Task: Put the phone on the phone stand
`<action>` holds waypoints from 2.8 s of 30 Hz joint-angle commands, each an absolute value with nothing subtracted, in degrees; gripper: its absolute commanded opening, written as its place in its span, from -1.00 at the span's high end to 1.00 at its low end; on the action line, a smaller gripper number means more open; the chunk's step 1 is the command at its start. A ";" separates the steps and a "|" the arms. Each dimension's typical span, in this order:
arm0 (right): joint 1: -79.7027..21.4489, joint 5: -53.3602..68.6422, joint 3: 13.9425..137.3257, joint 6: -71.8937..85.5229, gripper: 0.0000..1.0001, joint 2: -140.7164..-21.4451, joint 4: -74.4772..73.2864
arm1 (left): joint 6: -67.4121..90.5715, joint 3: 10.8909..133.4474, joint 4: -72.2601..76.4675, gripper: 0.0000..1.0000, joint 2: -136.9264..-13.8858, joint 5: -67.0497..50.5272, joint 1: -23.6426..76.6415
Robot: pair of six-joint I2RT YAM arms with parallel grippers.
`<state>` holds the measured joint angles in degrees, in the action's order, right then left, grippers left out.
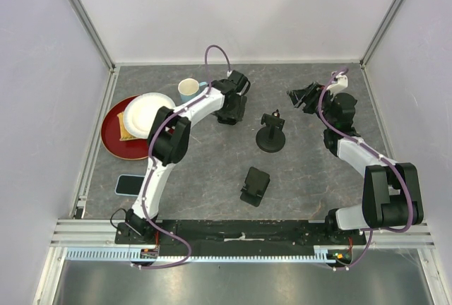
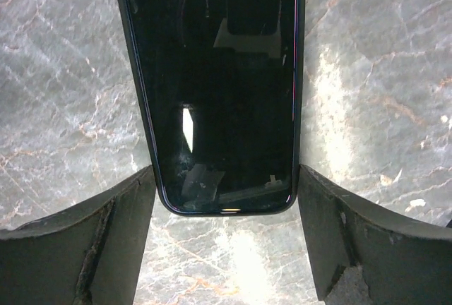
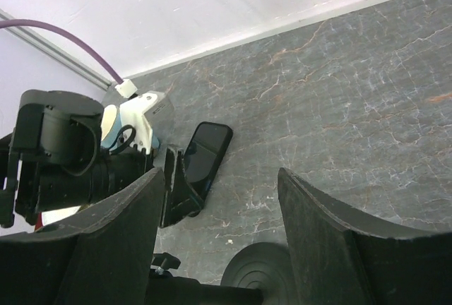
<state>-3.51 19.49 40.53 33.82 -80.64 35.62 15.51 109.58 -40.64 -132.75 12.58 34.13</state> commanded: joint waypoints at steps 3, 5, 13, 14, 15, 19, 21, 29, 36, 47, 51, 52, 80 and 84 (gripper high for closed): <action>-2.99 20.30 39.90 34.45 -0.45 -81.12 38.85 | 14.24 125.56 -50.78 -0.72 -141.50 13.09 32.70; -2.99 20.39 39.99 34.45 -0.45 -81.21 39.02 | 14.06 127.61 -51.85 -0.74 -143.08 13.45 32.43; -2.81 20.65 40.08 34.89 -0.45 -81.65 39.46 | 12.66 119.28 -45.56 -0.95 -135.80 11.52 32.78; -2.73 20.65 39.99 34.98 -0.45 -81.74 39.55 | 12.22 117.70 -43.79 -0.96 -133.53 11.08 32.87; -2.81 20.83 39.99 35.15 -0.45 -81.83 39.81 | 10.74 115.86 -42.55 -0.96 -132.98 9.77 32.78; -2.72 21.01 39.90 35.42 -0.45 -82.18 40.17 | 8.35 121.71 -45.34 -0.98 -135.61 7.82 32.61; -2.81 21.01 39.90 35.42 -0.45 -82.18 40.08 | 7.83 126.27 -48.51 -0.99 -138.58 7.73 32.34; -2.64 21.09 39.82 35.60 -0.45 -82.35 40.52 | 4.84 138.58 -52.73 -1.00 -146.77 5.62 30.15; -2.55 21.36 39.81 35.86 -0.45 -82.62 40.78 | 2.73 140.27 -51.07 -0.99 -147.92 3.34 29.18; -2.64 21.71 39.73 36.30 -0.45 -82.88 41.22 | 5.27 139.57 -50.54 -1.00 -150.29 -4.91 29.18; -2.55 21.71 39.73 36.30 -0.45 -82.97 41.22 | 6.85 139.40 -49.31 -1.00 -150.64 -4.57 29.27; -2.64 21.71 39.81 36.39 -0.45 -83.06 41.22 | 7.03 139.39 -49.05 -0.99 -150.99 -3.79 29.35; -2.20 21.97 40.17 36.39 -0.45 -83.41 40.52 | 5.18 141.86 -53.44 0.87 -154.61 8.62 31.20; -2.20 21.71 40.17 36.21 -0.45 -83.23 40.17 | 6.50 139.23 -51.69 0.95 -149.95 9.23 31.20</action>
<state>-2.59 21.17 40.07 36.25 -83.33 37.74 5.93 142.37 -50.92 -151.48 7.53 31.57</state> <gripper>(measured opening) 0.724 0.677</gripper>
